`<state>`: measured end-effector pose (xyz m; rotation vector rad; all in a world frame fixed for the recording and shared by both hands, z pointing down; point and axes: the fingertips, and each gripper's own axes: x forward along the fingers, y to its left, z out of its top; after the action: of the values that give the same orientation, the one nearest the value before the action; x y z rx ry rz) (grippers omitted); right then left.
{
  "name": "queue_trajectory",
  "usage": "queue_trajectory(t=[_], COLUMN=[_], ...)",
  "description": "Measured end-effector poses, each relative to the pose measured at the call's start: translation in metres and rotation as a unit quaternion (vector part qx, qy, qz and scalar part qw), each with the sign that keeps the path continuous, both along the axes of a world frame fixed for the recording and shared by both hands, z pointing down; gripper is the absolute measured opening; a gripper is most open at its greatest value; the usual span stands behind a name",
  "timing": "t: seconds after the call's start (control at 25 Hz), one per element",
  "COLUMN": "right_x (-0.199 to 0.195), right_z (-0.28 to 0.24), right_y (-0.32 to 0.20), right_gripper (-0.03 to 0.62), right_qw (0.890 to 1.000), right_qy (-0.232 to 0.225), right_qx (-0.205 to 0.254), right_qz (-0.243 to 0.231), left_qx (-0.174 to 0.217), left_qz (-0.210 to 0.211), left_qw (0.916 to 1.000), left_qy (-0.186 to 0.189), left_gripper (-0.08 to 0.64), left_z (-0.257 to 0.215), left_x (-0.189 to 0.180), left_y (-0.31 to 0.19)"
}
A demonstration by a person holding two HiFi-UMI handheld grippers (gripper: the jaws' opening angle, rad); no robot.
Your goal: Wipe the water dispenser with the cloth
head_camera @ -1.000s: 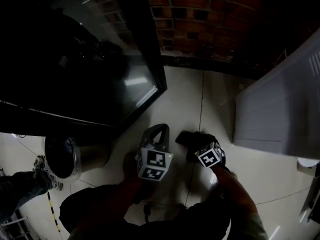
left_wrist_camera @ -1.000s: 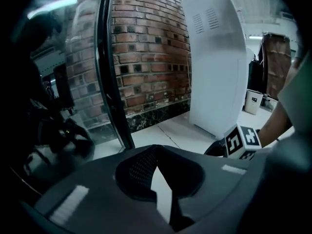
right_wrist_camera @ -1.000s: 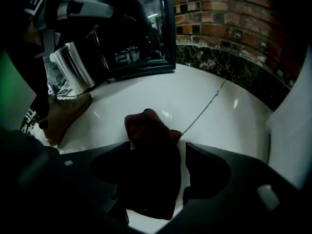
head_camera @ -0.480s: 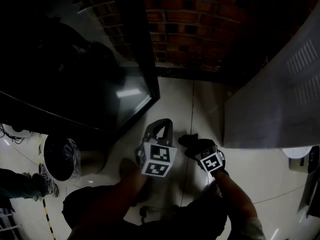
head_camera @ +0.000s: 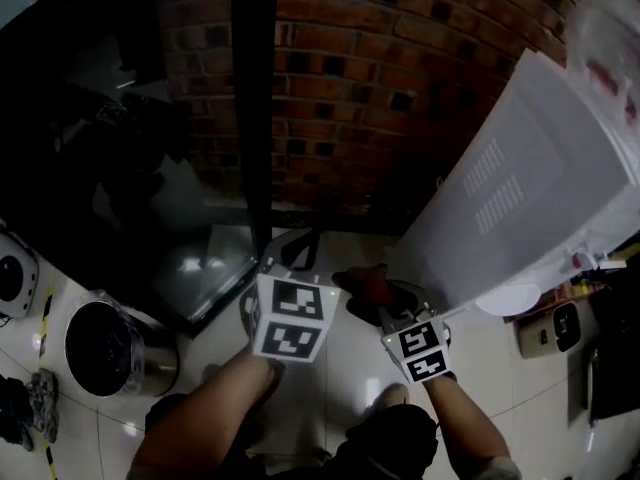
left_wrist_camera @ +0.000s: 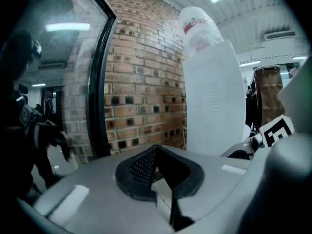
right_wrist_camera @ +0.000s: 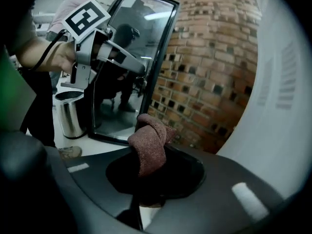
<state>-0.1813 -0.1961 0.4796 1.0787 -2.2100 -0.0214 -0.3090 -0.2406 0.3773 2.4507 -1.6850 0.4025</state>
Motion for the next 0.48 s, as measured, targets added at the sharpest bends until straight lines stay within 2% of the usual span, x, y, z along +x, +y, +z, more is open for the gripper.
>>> queue_trajectory(t=[0.12,0.24,0.36,0.48], right_x=[0.006,0.019,0.031,0.044], right_z=[-0.078,-0.15,-0.218,-0.282], right_y=[-0.007,-0.019,-0.036,-0.054], right_gripper=[0.086,0.086,0.086,0.086], right_qw=[0.997,0.985,0.967,0.943], right_qy=[0.03,0.075,0.118,0.163], right_qx=[0.074,0.148,0.213,0.266], right_qz=[0.018,0.05,0.08,0.112], left_qx=[0.073,0.125,0.122,0.123], left_qz=[0.018,0.015,0.002,0.007], left_qw=[0.9969,0.9913,0.9925,0.9924], left_qy=[-0.023,-0.04,-0.006,0.005], left_gripper=[0.0,0.0,0.0,0.0], left_z=[-0.063,-0.103,-0.114,-0.123], left_x=[0.001,-0.008,-0.018,-0.012], left_y=[0.004,0.005,0.0,-0.003])
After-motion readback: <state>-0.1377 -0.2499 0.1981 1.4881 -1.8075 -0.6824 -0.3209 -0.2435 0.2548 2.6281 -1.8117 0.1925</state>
